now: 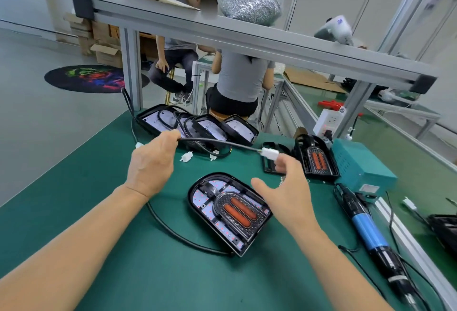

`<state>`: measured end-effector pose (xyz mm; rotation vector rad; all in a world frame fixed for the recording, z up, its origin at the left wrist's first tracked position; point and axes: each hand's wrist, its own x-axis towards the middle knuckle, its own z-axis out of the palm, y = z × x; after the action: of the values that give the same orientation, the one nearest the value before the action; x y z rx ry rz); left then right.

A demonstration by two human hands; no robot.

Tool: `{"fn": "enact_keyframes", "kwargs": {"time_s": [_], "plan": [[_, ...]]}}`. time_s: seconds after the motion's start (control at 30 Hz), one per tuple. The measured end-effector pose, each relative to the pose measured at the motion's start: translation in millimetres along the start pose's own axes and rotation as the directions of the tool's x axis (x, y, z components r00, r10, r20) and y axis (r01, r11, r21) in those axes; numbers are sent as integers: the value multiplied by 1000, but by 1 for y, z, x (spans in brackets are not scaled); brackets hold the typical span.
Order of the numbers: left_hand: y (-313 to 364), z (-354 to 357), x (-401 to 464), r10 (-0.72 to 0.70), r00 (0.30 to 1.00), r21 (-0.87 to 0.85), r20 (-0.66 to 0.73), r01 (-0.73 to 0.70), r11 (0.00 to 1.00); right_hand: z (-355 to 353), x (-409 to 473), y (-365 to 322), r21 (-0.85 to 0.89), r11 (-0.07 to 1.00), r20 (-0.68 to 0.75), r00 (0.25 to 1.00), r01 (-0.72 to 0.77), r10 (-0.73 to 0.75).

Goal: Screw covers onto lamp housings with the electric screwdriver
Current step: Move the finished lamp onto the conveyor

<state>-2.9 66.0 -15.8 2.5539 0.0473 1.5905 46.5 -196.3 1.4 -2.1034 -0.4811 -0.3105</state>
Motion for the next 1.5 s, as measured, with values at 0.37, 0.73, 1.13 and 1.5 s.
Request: {"fn": "enact_keyframes", "kwargs": {"time_s": [0.37,0.73,1.13,1.5], "plan": [[17,9,16,395,913,-110,101,-384,917,-16,16,-8,-49,998,472,881,46,-17],[39,9,-18,38,929,-26,369,-31,999,19,14,25,-401,909,623,761,110,183],[81,-43,-91,-612,292,348,735,612,710,23,10,31,-444,875,432,810,-192,397],[138,-10,-71,-582,261,-356,770,933,-52,35,-28,24,-261,921,430,819,-290,380]]}}
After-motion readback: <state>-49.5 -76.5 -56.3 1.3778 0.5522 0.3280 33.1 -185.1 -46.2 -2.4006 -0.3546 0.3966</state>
